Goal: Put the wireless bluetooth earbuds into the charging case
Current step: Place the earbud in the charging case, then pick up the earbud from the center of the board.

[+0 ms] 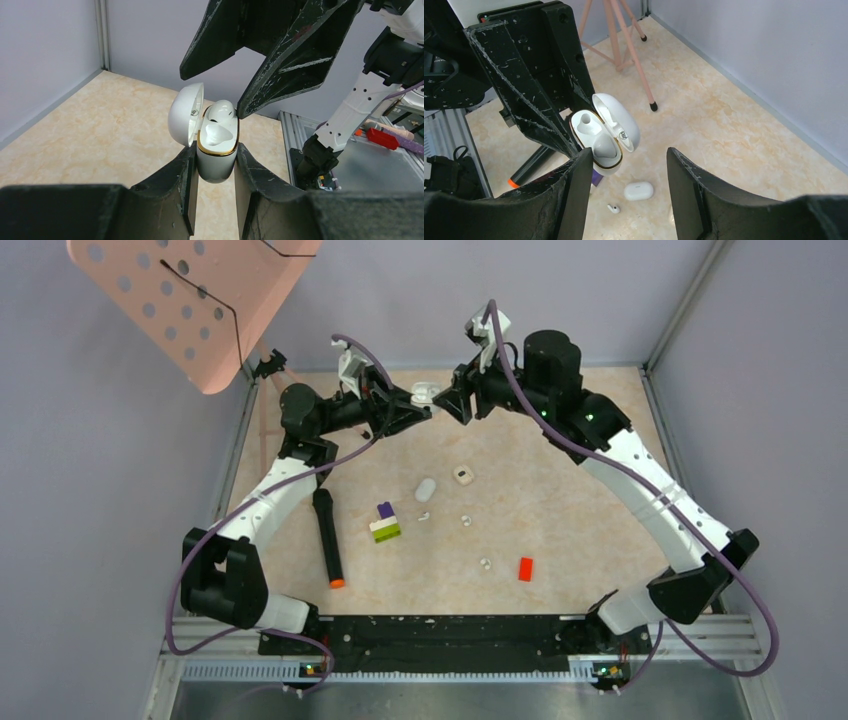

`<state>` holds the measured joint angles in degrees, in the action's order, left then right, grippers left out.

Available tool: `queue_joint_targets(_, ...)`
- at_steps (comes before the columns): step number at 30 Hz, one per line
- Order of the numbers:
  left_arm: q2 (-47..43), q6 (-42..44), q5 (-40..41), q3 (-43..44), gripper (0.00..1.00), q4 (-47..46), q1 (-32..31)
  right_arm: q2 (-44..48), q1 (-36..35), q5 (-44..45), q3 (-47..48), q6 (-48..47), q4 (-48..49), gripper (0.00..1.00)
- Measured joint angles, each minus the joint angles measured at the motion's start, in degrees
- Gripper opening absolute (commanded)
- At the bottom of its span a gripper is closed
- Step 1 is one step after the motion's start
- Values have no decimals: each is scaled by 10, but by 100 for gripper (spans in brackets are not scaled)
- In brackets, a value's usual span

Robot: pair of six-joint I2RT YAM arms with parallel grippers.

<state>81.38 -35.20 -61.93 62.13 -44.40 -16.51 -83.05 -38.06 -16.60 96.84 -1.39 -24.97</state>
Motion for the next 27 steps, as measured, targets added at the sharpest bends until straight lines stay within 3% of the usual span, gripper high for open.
queue_joint_targets(8, 0, 8, -2, 0, 0, -1, 0, -7, 2, -11, 17, -1, -14, 58)
queue_joint_targets(14, 0, 13, 6, -3, 0, 4, 6, -2, 43, -45, 38, -3, -43, 59)
queue_joint_targets(22, -1, 8, 35, -14, 0, 36, 45, 53, 67, -53, -100, -19, -56, 27)
queue_joint_targets(27, -16, 9, 65, -35, 0, 85, 78, -27, 66, -45, -148, 8, -68, 26)
